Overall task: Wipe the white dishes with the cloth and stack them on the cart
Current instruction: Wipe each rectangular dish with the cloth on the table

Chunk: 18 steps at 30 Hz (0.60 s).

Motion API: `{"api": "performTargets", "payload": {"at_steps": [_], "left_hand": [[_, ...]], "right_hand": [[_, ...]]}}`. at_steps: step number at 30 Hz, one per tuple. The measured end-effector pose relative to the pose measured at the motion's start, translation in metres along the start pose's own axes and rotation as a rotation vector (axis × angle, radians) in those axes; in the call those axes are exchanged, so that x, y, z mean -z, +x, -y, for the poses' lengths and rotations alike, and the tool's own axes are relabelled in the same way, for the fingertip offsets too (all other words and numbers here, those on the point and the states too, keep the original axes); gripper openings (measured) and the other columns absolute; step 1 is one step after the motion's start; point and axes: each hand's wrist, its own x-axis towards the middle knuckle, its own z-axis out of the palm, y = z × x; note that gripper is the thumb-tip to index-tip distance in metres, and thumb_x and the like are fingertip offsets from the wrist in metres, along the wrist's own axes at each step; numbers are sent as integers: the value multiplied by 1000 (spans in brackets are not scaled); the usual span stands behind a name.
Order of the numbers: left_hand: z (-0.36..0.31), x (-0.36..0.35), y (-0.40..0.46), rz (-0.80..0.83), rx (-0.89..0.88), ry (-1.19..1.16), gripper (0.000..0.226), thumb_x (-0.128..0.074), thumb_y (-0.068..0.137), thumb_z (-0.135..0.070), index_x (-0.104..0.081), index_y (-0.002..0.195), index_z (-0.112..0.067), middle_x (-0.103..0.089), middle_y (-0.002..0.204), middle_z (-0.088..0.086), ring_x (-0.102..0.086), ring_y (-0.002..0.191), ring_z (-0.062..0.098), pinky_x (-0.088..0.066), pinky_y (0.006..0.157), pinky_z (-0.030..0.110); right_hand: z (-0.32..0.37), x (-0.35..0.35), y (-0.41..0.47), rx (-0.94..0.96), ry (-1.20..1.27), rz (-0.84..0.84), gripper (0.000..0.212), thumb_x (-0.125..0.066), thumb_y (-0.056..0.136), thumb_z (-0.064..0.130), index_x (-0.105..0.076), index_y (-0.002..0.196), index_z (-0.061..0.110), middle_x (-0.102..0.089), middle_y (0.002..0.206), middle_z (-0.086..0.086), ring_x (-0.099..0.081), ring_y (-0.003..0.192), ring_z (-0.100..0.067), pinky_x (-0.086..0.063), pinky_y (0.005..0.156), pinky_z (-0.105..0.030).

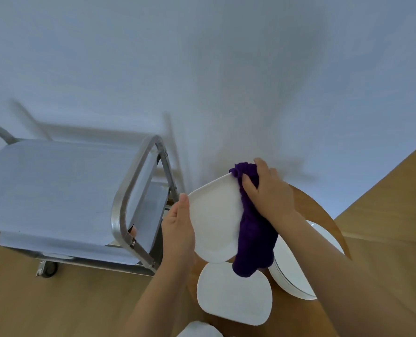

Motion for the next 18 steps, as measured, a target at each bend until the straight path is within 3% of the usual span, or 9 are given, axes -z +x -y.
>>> {"api": "performTargets", "payload": {"at_steps": [3,6,8,10,11,14,15,18], "left_hand": [[-2,1,4,-63,-1,-17,43,-45,94,-52,-54,66,-21,-52,55,-8,-50,63,15,-43,61,29],[-2,-2,8,-76,-6,-71,46,-45,94,-54,-62,57,-32,-57,53,-13,-55,68,14,-47,67,32],[-1,-11,6,-75,-12,-111,44,-44,94,-56,-65,58,-41,-63,60,-17,-60,76,16,-50,70,34],[2,-23,3,-84,55,-181,32,-44,93,-57,-66,75,-42,-70,83,-12,-65,88,19,-57,73,36],[2,-30,1,-99,105,-219,28,-43,93,-58,-64,87,-41,-70,96,-6,-65,94,21,-58,77,39],[1,-40,3,-141,147,-326,44,-37,94,-62,-55,120,-32,-64,114,0,-63,102,22,-55,80,37],[2,-38,4,-129,125,-313,44,-35,94,-62,-53,122,-34,-63,114,0,-62,102,21,-55,79,35],[3,-22,5,9,49,-77,30,-39,94,-60,-55,104,-37,-63,104,-1,-62,92,16,-54,65,28]], "right_hand": [[-6,1,-2,-156,263,34,40,-46,90,50,-39,120,24,-53,87,11,-51,76,-15,-38,62,-28],[-6,-2,-9,-429,633,20,31,-58,85,45,-42,104,26,-57,91,9,-56,79,-10,-43,61,-24],[0,-4,-13,-615,856,-43,34,-64,83,37,-45,107,22,-60,94,5,-59,82,-11,-50,70,-29],[10,-7,-17,-726,1049,-115,32,-67,81,26,-49,107,20,-64,91,2,-63,81,-15,-49,70,-29],[17,-10,-21,-747,1091,-118,30,-67,81,24,-48,104,23,-64,88,0,-64,80,-16,-47,68,-29],[37,-15,-33,-785,1127,1,38,-66,83,30,-36,104,23,-56,89,0,-58,77,-16,-44,64,-29],[40,-14,-35,-794,1163,37,40,-67,83,29,-36,108,20,-55,92,-1,-57,79,-16,-45,59,-28],[33,-2,-36,-764,1172,109,40,-68,83,26,-41,111,17,-56,93,0,-58,79,-15,-43,52,-24]]}}
